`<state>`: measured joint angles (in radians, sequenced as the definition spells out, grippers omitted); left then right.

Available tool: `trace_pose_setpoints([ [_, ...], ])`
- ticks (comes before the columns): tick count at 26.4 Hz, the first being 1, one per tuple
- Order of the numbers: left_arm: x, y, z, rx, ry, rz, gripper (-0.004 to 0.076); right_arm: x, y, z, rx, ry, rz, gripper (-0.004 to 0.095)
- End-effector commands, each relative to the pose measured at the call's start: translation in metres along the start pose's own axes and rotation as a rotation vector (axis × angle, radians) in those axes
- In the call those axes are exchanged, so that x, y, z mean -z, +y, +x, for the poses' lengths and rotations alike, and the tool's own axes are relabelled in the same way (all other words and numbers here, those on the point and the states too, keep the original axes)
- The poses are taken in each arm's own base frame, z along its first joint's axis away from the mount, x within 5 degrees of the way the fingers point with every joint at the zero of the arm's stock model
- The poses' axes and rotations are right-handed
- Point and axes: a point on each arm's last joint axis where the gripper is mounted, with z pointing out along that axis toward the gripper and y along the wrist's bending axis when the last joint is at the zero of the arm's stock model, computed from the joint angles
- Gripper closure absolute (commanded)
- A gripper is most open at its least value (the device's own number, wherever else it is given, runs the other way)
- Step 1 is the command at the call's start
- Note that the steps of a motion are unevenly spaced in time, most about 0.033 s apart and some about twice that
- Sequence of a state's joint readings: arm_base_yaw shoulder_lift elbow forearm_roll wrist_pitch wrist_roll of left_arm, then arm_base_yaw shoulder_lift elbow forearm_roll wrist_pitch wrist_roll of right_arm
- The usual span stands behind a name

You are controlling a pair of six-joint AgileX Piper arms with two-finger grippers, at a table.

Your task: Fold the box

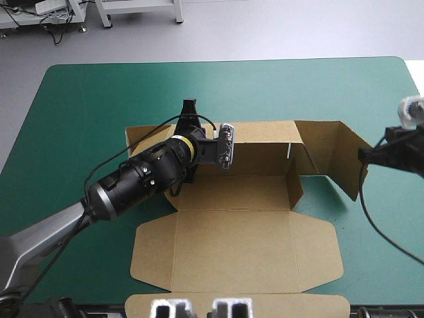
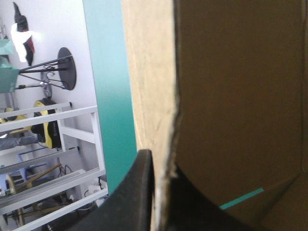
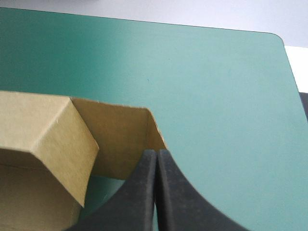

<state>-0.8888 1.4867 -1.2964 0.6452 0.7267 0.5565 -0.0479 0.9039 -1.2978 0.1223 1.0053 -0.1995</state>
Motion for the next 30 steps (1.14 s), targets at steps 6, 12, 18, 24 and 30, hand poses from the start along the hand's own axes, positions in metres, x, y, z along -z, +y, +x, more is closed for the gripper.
trace_pose_setpoints([
  [6, 0.019, -0.023, -0.013, 0.071, -0.031, -0.126, 0.0734, -0.063, -0.004, -0.074, 0.007, 0.051, -0.142, 0.0923],
  [12, 0.018, -0.035, -0.016, 0.108, -0.017, -0.139, 0.0734, -0.143, -0.006, -0.095, -0.031, 0.195, -0.264, 0.0923],
  [18, 0.021, -0.030, -0.018, 0.155, -0.025, -0.207, 0.0734, -0.208, -0.003, -0.088, -0.097, 0.307, -0.370, 0.0923],
  [24, 0.023, -0.024, -0.017, 0.169, -0.024, -0.280, 0.0734, -0.228, -0.002, -0.050, -0.108, 0.457, -0.368, 0.0923],
  [30, 0.023, -0.024, -0.017, 0.171, -0.024, -0.279, 0.0734, -0.204, 0.001, -0.025, -0.061, 0.514, -0.360, 0.0923],
])
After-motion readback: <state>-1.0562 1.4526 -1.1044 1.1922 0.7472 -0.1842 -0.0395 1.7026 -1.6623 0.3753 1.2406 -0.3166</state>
